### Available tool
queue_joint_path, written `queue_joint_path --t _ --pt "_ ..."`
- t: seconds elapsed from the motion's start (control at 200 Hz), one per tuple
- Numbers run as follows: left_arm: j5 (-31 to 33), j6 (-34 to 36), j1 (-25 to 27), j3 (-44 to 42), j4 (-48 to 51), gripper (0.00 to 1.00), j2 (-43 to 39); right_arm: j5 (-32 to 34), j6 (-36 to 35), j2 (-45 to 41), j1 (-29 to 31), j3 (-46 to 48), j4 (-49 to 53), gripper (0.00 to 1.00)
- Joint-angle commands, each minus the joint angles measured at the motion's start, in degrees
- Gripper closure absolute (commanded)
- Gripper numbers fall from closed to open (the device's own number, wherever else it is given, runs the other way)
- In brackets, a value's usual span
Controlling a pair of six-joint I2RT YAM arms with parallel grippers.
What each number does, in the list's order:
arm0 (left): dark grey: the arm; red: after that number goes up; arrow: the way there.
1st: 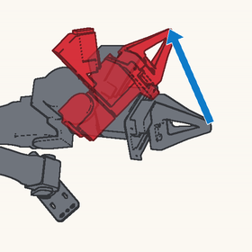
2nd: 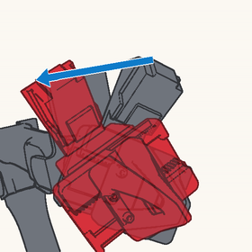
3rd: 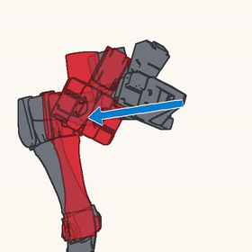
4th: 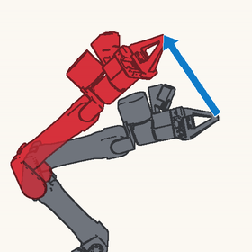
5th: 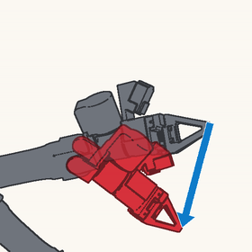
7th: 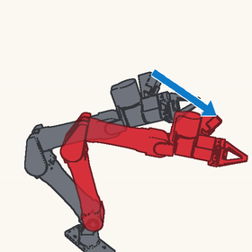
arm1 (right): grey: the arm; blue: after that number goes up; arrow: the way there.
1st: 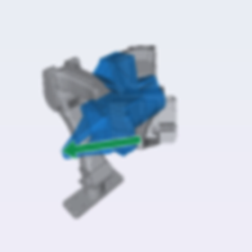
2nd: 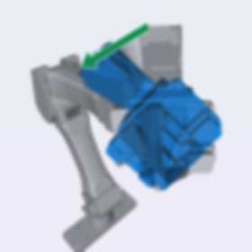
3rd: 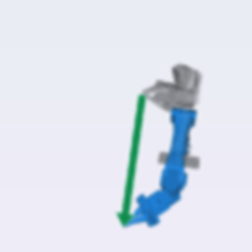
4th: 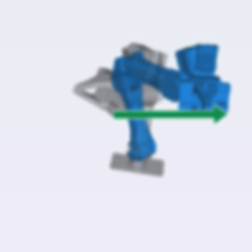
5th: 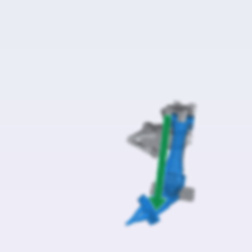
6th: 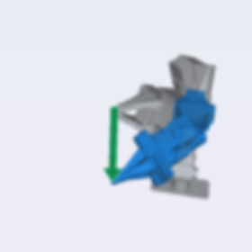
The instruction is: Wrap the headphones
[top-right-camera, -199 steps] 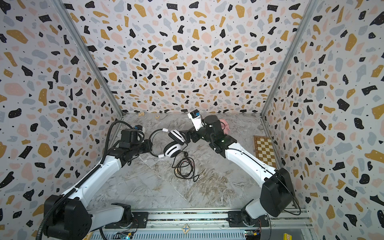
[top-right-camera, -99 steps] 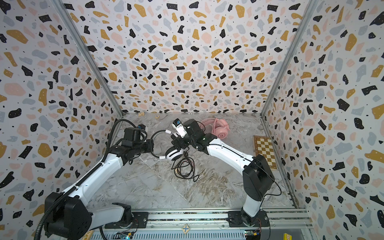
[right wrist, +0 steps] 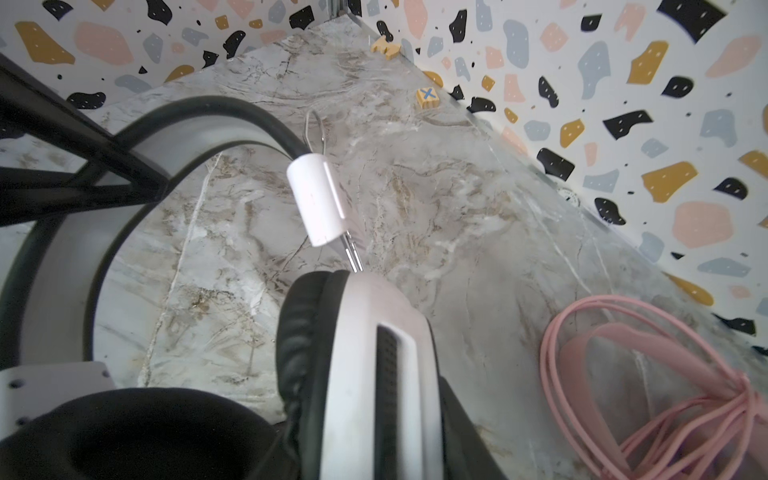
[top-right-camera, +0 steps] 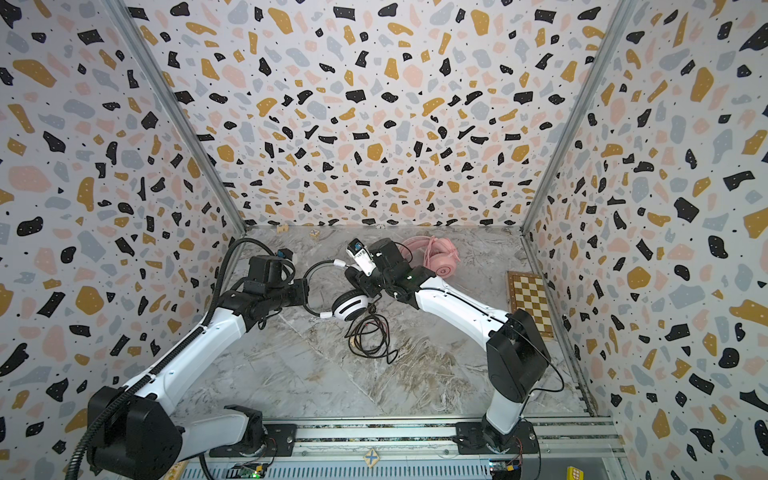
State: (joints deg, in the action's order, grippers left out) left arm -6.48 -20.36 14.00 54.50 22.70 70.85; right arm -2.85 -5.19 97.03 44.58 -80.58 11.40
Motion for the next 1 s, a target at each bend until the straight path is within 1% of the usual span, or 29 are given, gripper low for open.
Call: queue_joint_path --t 0.0,0.05,0.11,0.155,0.225,0.486,0.541,0.691,0.766,0.826,0.881,0.921,0.996 --pt "-3.9 -1.5 -0.2 2.8 -5.8 0.80 -1.9 -0.5 -0.7 -6.6 -0.2 2.2 -3.3 0.89" --pt "-3.4 -1.5 -0.2 2.9 -5.5 0.69 -1.6 -0.7 -1.3 -7.7 -0.2 3.3 -4.3 0.88" --pt "-2.0 -0.5 -0.2 3.6 -4.1 0.60 -0.9 -1.6 -1.9 -9.0 -0.2 4.5 -5.4 0.89" --pt "-1.6 0.7 -0.2 4.6 -2.7 0.56 0.0 -2.6 -2.3 -10.0 -0.2 5.5 -6.6 0.89" --pt "-1.5 2.0 -0.2 6.3 -0.7 0.54 1.4 -4.4 -2.9 -11.4 -0.1 7.0 -8.1 0.89" --pt "-5.8 2.4 -0.2 7.6 -0.5 0.54 4.6 -6.0 -3.5 -11.5 0.0 6.7 -7.8 0.89" --pt "-7.0 2.8 -0.2 7.7 -0.2 0.58 5.3 -6.6 -3.6 -11.6 0.1 6.7 -8.0 0.89" --pt "-7.3 2.7 -0.2 6.8 -1.1 0.73 5.3 -7.7 -3.9 -11.0 0.4 6.9 -8.0 0.88" --pt "-7.6 2.8 -0.2 6.4 -1.6 0.85 5.3 -7.9 -3.4 -11.0 0.4 7.4 -8.7 0.87" --pt "-7.3 2.9 -0.2 6.4 -1.5 1.00 5.2 -7.1 -2.9 -11.1 0.4 7.7 -9.2 0.86" --pt "-6.6 2.9 -0.2 6.3 -1.6 1.00 4.8 -5.8 -2.6 -11.2 0.3 7.8 -9.3 0.85" --pt "-6.2 3.0 -0.2 6.2 -1.6 1.00 4.6 -4.9 -2.2 -11.2 0.1 7.8 -9.1 0.83" --pt "-5.4 3.0 -0.4 6.6 -1.6 1.00 4.4 -4.6 -0.6 -11.7 -0.9 8.1 -9.2 0.70"
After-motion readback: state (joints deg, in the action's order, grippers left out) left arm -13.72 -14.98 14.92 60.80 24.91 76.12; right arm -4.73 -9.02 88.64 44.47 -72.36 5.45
